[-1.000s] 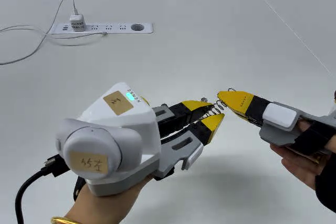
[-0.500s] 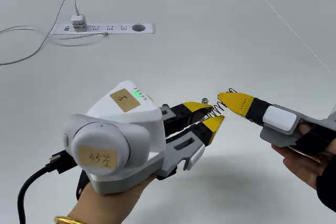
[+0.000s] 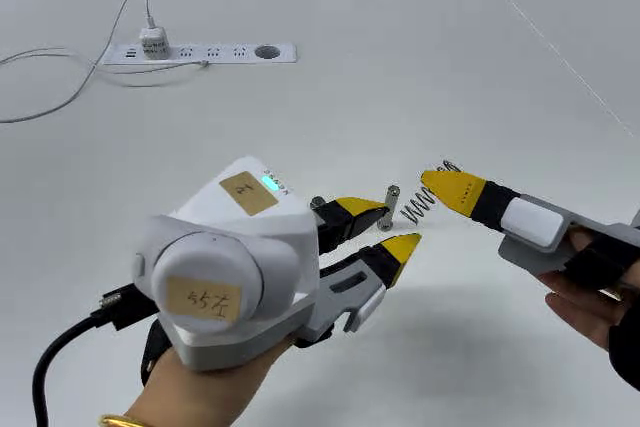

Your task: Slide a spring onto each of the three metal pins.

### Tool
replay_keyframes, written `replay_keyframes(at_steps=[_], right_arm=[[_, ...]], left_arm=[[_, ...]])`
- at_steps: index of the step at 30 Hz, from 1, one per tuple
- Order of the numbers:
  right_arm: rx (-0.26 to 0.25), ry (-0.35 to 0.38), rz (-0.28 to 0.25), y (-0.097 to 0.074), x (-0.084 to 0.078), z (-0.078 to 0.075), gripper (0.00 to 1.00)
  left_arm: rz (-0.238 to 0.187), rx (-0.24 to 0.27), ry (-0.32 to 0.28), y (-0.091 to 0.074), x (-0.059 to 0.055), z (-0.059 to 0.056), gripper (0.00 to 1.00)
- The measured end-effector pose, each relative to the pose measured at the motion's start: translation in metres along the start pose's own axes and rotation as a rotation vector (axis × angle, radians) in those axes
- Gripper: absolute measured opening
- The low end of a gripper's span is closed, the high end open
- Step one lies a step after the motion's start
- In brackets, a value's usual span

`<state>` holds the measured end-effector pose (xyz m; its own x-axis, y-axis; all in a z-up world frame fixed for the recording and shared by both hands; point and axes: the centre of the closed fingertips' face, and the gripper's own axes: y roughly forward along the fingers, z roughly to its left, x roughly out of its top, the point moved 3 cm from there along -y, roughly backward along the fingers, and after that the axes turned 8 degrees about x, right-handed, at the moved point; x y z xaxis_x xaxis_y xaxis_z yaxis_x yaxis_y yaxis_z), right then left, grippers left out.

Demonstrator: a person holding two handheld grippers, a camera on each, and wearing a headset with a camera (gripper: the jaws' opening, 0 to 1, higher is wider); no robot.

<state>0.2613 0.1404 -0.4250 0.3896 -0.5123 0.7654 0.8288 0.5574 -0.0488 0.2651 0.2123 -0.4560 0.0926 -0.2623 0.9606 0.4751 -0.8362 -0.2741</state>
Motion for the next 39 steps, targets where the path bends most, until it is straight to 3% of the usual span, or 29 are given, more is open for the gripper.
replay_keyframes(at_steps=[13, 22, 39], right_arm=[[-0.030, -0.136, 0.021, 0.002, 0.004, -0.004, 0.11], [-0.046, -0.178, 0.019, 0.001, 0.010, -0.009, 0.11], [-0.060, -0.265, 0.045, 0.006, 0.016, -0.013, 0.12]], left_arm=[[0.040, 0.033, -0.033, -0.009, -0.006, 0.007, 0.36], [0.070, 0.072, -0.038, -0.020, -0.012, 0.017, 0.49], [0.073, 0.158, -0.074, -0.040, -0.018, 0.036, 0.73]])
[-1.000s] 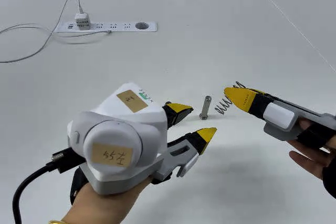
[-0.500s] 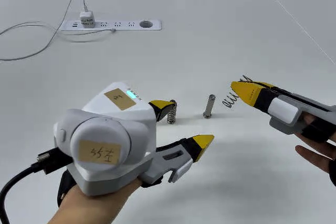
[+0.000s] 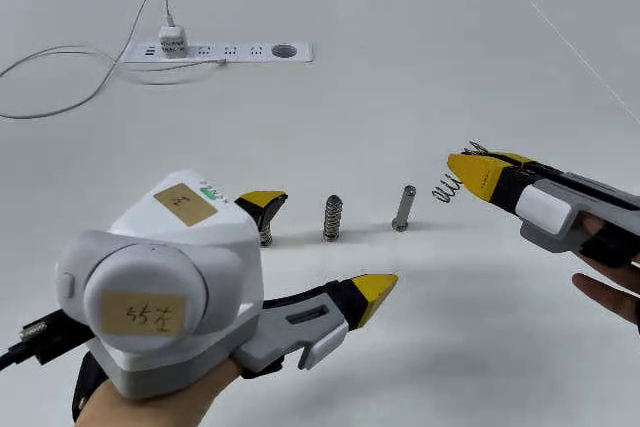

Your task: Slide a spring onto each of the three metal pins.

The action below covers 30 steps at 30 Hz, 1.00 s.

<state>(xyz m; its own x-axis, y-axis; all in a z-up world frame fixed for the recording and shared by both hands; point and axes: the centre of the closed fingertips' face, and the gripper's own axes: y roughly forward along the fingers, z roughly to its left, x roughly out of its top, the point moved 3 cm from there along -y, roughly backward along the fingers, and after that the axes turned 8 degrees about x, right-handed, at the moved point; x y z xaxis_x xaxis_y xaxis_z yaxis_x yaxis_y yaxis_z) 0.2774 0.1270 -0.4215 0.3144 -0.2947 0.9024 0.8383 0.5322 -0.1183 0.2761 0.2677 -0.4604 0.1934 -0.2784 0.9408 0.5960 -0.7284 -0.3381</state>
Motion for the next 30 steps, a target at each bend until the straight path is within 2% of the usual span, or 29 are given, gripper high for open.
replay_keyframes(at_steps=[9, 22, 30], right_arm=[[-0.003, -0.051, 0.023, 0.004, 0.001, -0.001, 0.12], [-0.021, -0.149, 0.053, 0.010, 0.003, -0.007, 0.12], [-0.028, -0.183, 0.071, 0.015, 0.002, -0.012, 0.12]], left_arm=[[0.020, 0.036, -0.011, -0.007, -0.006, 0.008, 0.84], [0.015, 0.070, -0.043, -0.012, -0.009, 0.018, 0.97], [0.028, 0.084, -0.066, -0.012, -0.014, 0.023, 1.00]])
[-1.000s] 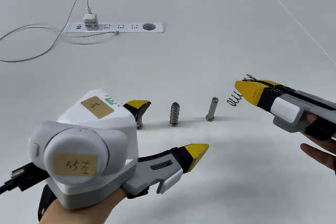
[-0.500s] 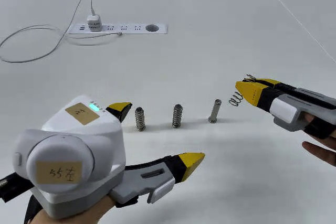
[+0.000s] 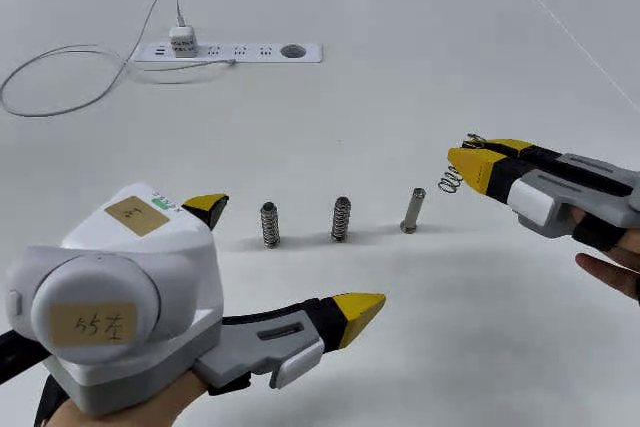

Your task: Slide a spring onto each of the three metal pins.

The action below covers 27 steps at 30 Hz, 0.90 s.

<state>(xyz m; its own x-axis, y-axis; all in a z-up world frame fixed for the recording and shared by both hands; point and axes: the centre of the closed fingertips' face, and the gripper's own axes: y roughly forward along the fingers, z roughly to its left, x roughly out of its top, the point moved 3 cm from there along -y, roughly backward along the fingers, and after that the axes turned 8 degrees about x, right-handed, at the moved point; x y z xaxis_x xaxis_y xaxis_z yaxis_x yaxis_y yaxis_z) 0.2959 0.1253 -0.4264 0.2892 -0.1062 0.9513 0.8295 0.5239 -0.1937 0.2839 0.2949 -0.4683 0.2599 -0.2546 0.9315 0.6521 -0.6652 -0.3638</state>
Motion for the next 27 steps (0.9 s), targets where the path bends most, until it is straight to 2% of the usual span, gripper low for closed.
replay_keyframes(at_steps=[10, 16, 27], right_arm=[[-0.012, -0.042, 0.027, 0.009, -0.005, -0.006, 0.12], [-0.017, -0.050, 0.044, 0.017, -0.011, -0.011, 0.12], [-0.044, -0.048, 0.050, 0.028, -0.021, -0.019, 0.12]], left_arm=[[0.009, 0.011, -0.001, 0.000, -0.003, 0.002, 1.00], [0.015, 0.014, 0.037, 0.000, -0.006, 0.001, 1.00], [0.030, 0.012, 0.018, 0.000, -0.009, 0.001, 0.97]])
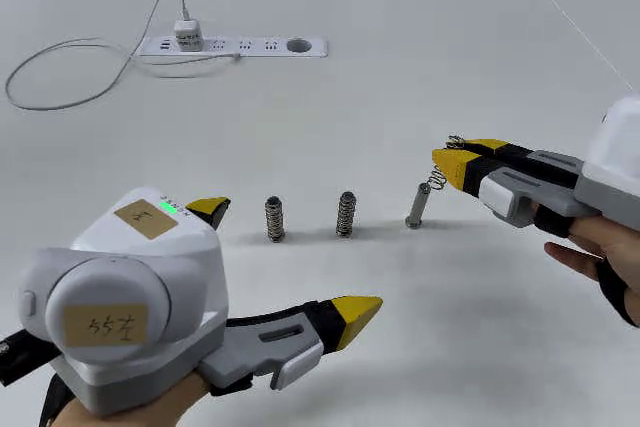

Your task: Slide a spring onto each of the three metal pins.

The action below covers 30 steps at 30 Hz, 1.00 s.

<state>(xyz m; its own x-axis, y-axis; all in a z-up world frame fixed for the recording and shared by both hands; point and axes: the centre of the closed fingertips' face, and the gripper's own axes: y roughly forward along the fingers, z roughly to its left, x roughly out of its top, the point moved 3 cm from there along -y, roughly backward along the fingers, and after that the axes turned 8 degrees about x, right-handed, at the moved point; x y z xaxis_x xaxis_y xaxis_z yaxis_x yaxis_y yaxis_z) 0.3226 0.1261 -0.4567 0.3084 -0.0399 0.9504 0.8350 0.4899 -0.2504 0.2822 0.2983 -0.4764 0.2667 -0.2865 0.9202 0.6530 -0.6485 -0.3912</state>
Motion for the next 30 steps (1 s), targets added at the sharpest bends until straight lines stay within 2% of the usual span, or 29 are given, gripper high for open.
replay_keyframes(at_steps=[15, 21, 30], right_arm=[[-0.008, -0.006, 0.007, 0.009, -0.006, -0.003, 0.12], [-0.013, -0.035, 0.025, 0.010, -0.011, -0.001, 0.12], [-0.026, -0.078, 0.024, 0.011, -0.013, 0.002, 0.12]], left_arm=[[0.006, 0.009, -0.022, -0.001, -0.001, 0.004, 0.96], [0.023, 0.013, -0.011, -0.001, -0.004, 0.005, 0.94], [0.022, 0.008, -0.012, -0.001, -0.004, 0.004, 0.94]])
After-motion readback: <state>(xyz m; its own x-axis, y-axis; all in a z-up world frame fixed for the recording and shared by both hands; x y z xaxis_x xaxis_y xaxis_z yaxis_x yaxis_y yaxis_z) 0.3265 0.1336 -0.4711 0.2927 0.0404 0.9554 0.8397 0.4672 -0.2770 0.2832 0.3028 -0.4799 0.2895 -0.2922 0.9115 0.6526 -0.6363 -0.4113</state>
